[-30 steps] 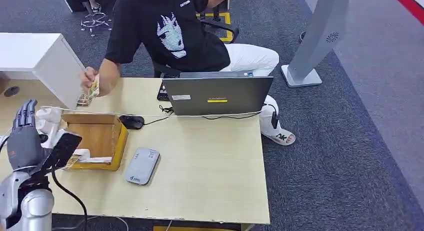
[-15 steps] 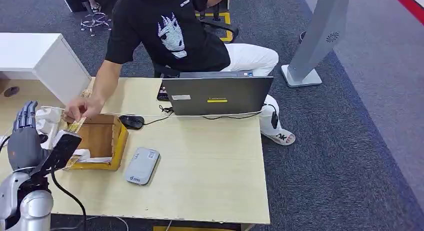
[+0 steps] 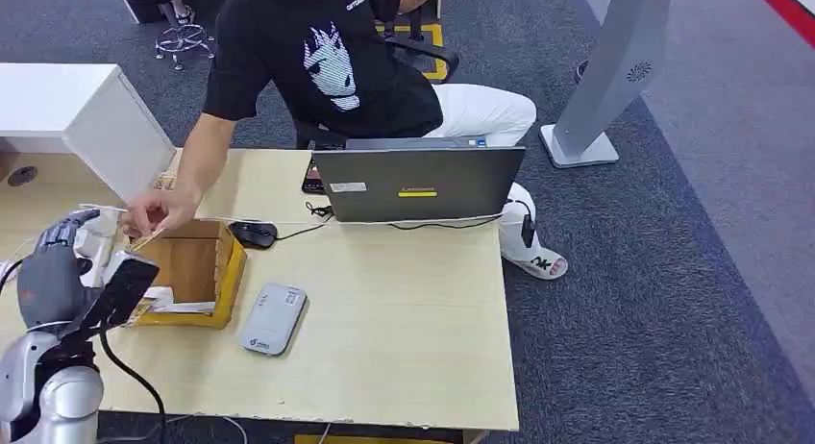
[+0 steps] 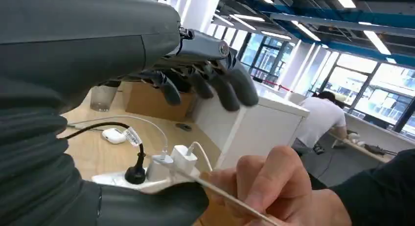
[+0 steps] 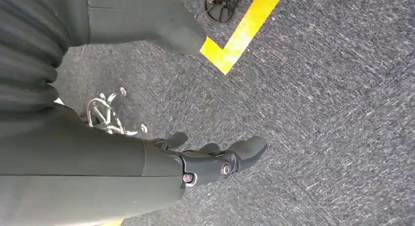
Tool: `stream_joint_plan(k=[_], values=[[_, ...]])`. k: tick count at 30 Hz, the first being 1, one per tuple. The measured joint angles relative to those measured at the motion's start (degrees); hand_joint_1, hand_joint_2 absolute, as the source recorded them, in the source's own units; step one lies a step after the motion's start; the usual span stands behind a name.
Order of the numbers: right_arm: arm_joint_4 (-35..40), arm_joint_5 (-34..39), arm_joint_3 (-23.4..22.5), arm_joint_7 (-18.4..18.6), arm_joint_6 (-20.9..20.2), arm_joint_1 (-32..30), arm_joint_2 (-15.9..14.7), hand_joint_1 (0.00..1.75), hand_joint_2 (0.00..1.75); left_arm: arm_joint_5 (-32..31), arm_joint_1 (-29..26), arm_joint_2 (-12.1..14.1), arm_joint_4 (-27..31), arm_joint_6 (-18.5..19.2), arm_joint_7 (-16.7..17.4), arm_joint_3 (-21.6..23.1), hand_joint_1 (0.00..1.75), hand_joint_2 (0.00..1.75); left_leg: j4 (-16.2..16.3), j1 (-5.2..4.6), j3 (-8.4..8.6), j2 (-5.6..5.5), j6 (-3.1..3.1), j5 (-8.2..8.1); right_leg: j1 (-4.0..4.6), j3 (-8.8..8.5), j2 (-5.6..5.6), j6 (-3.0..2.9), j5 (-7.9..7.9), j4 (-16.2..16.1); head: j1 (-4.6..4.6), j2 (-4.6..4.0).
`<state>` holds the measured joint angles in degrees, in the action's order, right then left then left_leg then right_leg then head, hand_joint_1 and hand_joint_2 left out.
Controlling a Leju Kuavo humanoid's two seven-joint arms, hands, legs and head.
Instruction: Pass the card to the sensor for recognition and then transmit it.
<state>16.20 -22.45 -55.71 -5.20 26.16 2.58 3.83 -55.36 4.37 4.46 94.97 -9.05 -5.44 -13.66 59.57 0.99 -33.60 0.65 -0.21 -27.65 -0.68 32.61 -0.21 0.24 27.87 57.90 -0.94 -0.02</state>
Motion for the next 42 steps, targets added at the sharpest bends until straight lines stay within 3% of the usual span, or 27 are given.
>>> stream_joint_plan(k=[25, 34, 42], values=[[0.0, -2.3, -1.2, 0.0, -0.6, 0.0, 0.0, 0.0, 1.75, 0.4, -0.3, 0.0, 0.0, 1.2, -1.0, 1.1, 1.75, 1.75, 0.0, 0.0, 0.0, 0.0, 0.0, 0.0, 0.0, 0.0, 0.0, 0.0, 0.0, 0.0, 0.0, 0.0], [0.0, -3.6, -2.6, 0.0, -0.8, 0.1, 0.0, 0.0, 1.75, -2.9, -2.0, 1.1, 0.0, 4.3, -1.4, 6.6, 1.75, 1.75, 0.0, -0.01, 0.0, 0.0, 0.0, 0.0, -0.01, -0.01, 0.0, 0.0, 0.0, 0.0, 0.02, 0.0], [0.0, -4.2, -4.1, 0.0, -0.9, 0.2, 0.0, 0.0, 1.75, -6.0, -3.9, 3.5, 0.0, 6.4, 0.5, 12.4, 1.75, 1.75, 0.0, 0.0, 0.0, 0.0, 0.0, 0.0, -0.01, -0.01, 0.0, 0.0, 0.0, 0.0, 0.0, 0.0]])
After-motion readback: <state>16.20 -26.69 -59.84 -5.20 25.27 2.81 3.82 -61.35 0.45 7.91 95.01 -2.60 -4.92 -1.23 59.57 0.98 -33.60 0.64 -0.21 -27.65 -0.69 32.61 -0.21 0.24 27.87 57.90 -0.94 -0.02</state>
